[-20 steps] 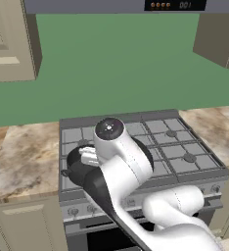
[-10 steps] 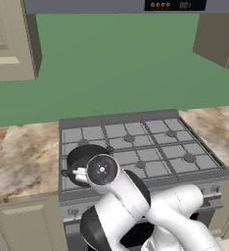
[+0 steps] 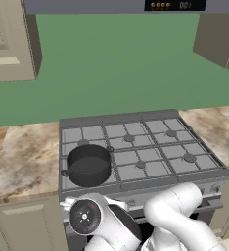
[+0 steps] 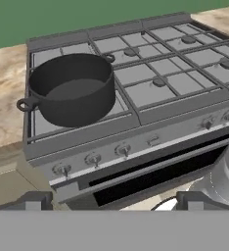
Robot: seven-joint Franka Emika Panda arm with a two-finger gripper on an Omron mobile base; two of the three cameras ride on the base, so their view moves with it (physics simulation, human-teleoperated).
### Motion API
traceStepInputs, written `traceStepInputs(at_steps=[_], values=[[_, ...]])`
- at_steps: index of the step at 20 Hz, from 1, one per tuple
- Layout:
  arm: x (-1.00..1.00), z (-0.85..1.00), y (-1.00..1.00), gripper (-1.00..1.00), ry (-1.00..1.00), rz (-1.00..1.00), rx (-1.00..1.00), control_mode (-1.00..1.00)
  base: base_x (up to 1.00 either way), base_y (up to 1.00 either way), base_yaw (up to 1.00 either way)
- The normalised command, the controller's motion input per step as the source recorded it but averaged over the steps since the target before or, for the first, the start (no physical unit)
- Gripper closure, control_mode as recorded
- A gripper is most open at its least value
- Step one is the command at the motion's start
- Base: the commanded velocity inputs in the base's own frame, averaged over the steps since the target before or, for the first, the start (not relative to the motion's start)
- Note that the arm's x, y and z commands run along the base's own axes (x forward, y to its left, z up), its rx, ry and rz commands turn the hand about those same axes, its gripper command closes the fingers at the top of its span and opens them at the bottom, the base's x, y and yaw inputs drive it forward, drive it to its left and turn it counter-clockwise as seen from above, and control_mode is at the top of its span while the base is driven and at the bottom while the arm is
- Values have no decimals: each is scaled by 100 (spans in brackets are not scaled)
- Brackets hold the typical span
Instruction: Turn on the burner for the pot on the stove. Wait thirty seconds for the pot to heat up. Then add the bell pepper to the pot.
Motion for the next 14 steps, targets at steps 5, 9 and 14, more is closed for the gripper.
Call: traceStepInputs(at_steps=[5, 9, 14], values=[[-10, -47, 26, -100, 0, 0, -17, -100, 0, 0, 0], [0, -12, 5, -100, 0, 2, -24, -100, 0, 0, 0], [3, 0, 8, -100, -3, 12, -13, -100, 0, 0, 0]])
